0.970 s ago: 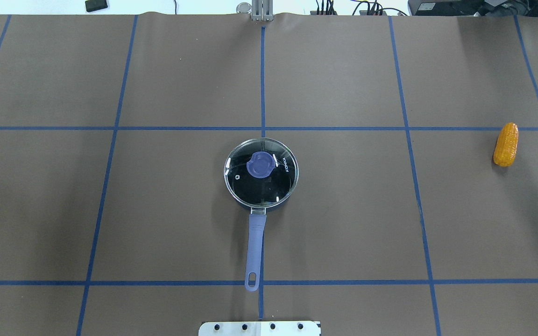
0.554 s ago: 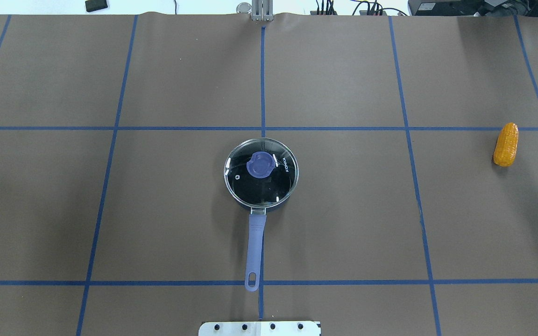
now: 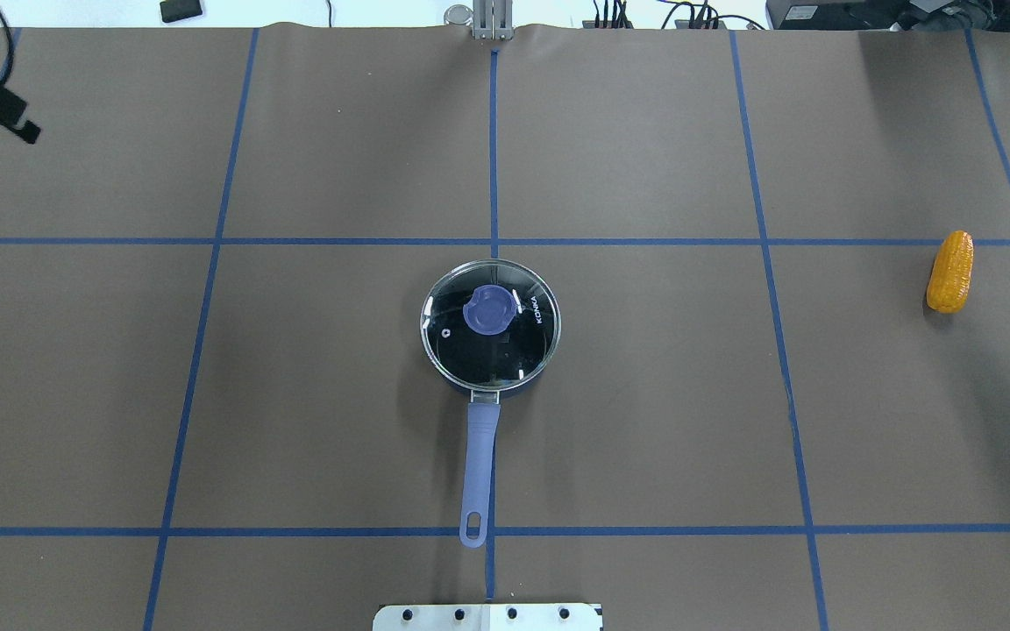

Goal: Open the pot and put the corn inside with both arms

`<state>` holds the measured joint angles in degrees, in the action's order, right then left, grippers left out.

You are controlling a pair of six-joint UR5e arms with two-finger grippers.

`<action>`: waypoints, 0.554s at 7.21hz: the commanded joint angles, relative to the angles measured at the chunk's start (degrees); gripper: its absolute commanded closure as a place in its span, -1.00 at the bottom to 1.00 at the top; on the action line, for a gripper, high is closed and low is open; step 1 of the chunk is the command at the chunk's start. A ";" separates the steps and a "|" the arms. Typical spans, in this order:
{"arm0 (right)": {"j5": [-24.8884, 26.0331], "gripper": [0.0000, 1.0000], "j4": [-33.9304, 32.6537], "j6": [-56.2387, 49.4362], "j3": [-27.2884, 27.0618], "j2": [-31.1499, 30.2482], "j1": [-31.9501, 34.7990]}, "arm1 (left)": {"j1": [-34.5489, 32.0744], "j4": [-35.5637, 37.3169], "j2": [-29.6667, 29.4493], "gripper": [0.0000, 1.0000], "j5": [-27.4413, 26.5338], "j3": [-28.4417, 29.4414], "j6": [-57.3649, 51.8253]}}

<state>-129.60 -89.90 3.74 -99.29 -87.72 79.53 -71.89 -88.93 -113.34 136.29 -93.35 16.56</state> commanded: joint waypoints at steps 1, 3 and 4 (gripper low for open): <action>0.92 -1.00 -0.10 0.13 0.41 0.26 -1.82 | 5.51 3.14 -8.89 -0.99 -0.23 -0.34 12.03; 1.02 -1.00 -0.10 0.83 1.20 0.88 -2.89 | 12.62 4.54 -13.63 -1.00 -3.63 -0.52 19.87; 0.67 -1.00 -0.01 2.31 2.16 0.88 -3.15 | 17.62 8.21 -17.49 -1.00 -9.32 -0.52 22.61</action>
<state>-128.67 -89.99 4.67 -98.11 -86.97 76.80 -59.91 -83.99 -126.47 132.35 -93.84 34.99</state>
